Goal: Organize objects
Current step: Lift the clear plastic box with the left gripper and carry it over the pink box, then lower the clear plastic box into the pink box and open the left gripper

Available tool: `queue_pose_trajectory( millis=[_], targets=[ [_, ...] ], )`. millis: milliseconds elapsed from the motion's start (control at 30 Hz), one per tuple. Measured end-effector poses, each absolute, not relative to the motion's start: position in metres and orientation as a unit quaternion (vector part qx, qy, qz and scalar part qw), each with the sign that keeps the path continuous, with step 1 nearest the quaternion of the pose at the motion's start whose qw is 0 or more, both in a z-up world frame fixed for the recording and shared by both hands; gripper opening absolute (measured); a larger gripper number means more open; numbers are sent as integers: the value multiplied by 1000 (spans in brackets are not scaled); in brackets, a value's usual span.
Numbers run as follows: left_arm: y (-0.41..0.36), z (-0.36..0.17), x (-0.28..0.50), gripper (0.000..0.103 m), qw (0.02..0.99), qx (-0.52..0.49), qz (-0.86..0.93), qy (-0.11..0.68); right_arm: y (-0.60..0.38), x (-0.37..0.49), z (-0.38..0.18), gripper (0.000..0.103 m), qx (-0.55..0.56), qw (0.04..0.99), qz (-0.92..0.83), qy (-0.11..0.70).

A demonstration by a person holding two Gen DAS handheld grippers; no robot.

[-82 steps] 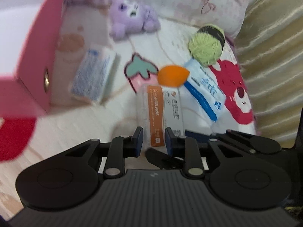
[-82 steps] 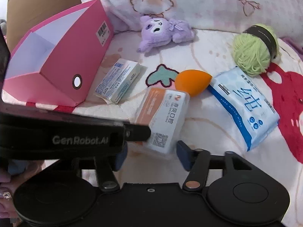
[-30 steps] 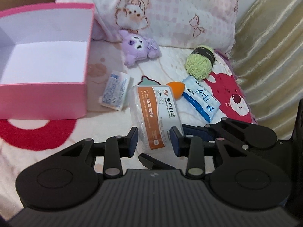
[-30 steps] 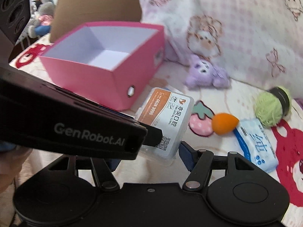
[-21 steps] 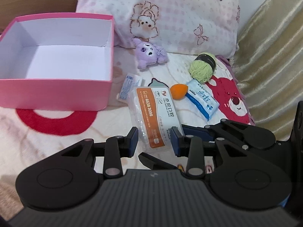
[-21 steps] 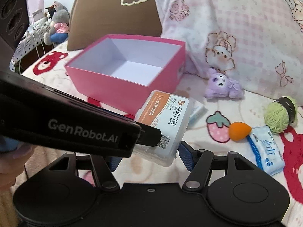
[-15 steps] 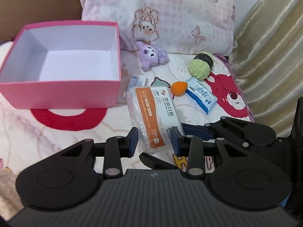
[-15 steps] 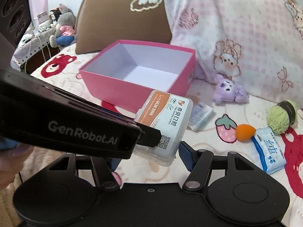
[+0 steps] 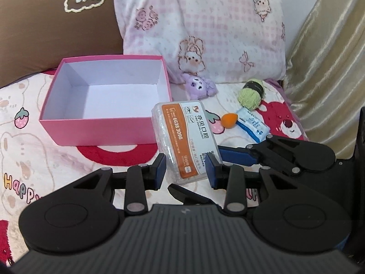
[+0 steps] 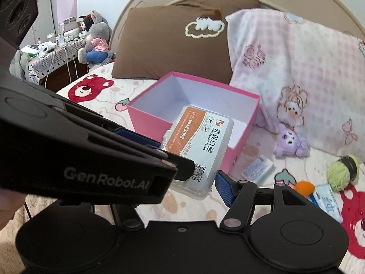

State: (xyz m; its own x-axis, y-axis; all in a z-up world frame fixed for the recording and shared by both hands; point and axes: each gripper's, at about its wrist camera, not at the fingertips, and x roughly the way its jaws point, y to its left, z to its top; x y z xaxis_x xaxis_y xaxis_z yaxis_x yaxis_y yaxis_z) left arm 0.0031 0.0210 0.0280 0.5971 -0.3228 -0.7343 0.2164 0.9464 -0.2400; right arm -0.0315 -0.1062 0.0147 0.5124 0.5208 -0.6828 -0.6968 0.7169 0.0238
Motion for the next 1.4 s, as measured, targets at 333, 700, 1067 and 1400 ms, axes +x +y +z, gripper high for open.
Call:
queue_pose_trajectory(
  millis=[333,700,1067,1400],
  targets=[
    [50,32,32,35,893,-85,-143,417,-78,-10,19,67,-113,863,354,343],
    [90,21,78,35,886,-135,-134,424,-42,23,16,67,-123,857,364,344],
    [121,0,115,35,887,-171,-97,418,-5,60,3,67,-127,844,377,360],
    [130,-21,162,35,886,-183,-81,418,17,111,-14,67,-115,831,376,394]
  ],
)
